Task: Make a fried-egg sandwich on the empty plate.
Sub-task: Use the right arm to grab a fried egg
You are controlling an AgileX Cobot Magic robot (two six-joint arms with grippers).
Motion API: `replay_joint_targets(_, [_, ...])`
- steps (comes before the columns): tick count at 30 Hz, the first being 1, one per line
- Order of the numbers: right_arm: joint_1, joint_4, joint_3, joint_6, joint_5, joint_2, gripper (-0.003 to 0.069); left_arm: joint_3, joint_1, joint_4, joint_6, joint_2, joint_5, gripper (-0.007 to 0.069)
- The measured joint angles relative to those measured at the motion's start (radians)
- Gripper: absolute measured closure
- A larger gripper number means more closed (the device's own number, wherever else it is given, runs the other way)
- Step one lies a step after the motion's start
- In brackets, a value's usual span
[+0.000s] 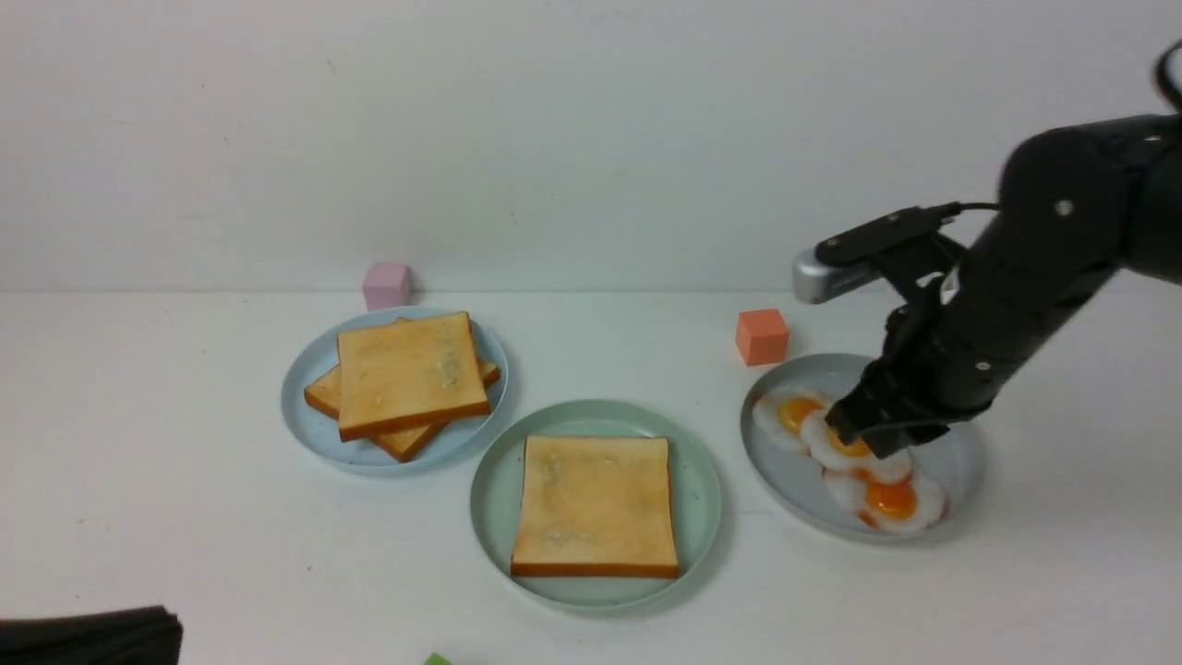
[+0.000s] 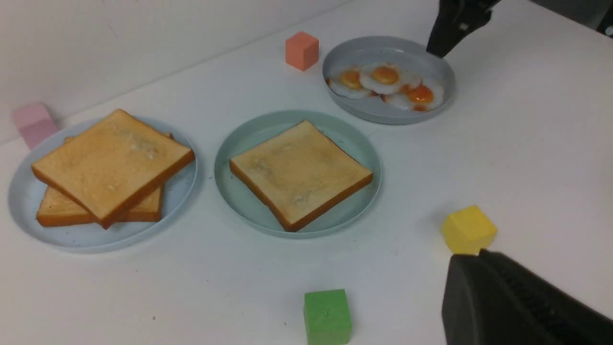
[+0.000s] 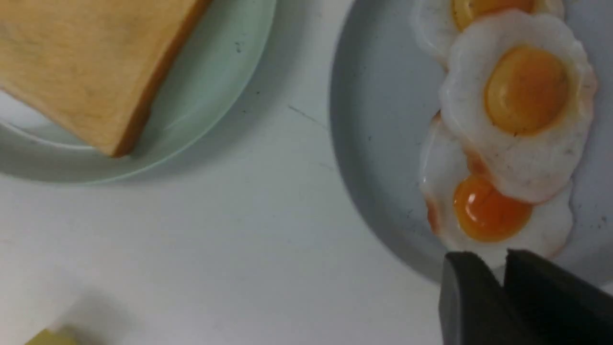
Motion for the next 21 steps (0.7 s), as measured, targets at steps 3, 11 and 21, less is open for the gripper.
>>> replay_joint_targets(3, [0.013, -0.057, -0.071, 0.020, 0.020, 0.072, 0.0456, 0.016, 0.000, 0.000, 0.000, -0.032, -0.001, 0.0638])
replay_joint_targets(11, [0.013, -0.075, -0.108, 0.030, -0.053, 0.175, 0.0151, 0.020, 0.000, 0.003, 0.000, -0.034, -0.001, 0.0638])
replay_joint_targets(21, [0.011, -0.190, -0.139, 0.031, -0.155, 0.308, 0.0004, 0.022, 0.000, 0.004, 0.000, -0.034, -0.007, 0.0638])
